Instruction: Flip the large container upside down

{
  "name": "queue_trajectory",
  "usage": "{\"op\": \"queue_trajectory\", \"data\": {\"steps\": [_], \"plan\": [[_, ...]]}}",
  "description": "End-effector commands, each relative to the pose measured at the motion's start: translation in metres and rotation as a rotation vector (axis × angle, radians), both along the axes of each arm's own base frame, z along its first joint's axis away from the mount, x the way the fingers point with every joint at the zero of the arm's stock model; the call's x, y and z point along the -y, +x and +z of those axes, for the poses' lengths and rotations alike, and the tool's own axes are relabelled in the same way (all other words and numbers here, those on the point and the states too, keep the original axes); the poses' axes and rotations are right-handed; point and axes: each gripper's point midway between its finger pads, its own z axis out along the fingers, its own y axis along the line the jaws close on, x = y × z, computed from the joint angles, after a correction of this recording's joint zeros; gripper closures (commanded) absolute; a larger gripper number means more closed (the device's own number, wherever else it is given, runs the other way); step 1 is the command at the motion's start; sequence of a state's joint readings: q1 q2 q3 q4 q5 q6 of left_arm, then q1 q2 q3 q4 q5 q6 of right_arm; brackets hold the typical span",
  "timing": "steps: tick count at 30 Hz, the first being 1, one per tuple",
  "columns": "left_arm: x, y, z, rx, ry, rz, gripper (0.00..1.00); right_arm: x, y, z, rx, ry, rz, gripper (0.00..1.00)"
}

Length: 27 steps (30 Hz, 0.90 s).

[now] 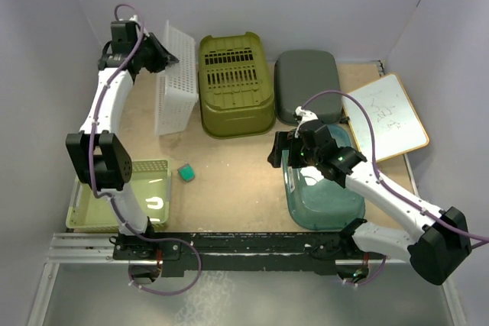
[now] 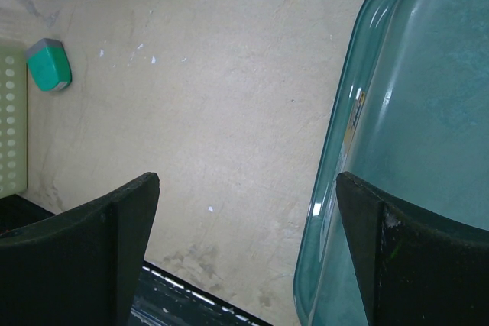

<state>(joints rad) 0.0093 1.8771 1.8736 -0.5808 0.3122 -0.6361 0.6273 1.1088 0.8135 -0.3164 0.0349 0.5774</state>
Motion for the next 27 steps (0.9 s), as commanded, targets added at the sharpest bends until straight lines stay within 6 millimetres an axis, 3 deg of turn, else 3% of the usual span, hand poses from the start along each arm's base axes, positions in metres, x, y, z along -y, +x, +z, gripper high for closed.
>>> {"op": "queue_trajectory", "data": {"steps": [1, 10, 16, 21, 27], "plan": [[0.006, -0.005, 0.066, 0.216, -0.232, -0.110, 1.00, -0.003, 0.003, 0.005, 0.011, 0.018, -0.002, 0.00], [-0.019, -0.011, 0.046, 0.280, -0.630, -0.128, 1.00, -0.007, 0.005, 0.006, 0.013, 0.026, 0.009, 0.00], [-0.053, -0.014, -0.008, 0.148, -0.486, -0.030, 1.00, -0.007, 0.005, 0.006, 0.013, 0.023, 0.010, 0.00], [-0.101, -0.029, -0.050, 0.013, -0.339, 0.104, 0.81, -0.008, 0.005, 0.004, 0.010, 0.025, 0.015, 0.00], [-0.137, -0.042, -0.077, -0.075, -0.210, 0.193, 0.68, -0.009, 0.008, 0.002, 0.010, 0.020, 0.017, 0.00]]}}
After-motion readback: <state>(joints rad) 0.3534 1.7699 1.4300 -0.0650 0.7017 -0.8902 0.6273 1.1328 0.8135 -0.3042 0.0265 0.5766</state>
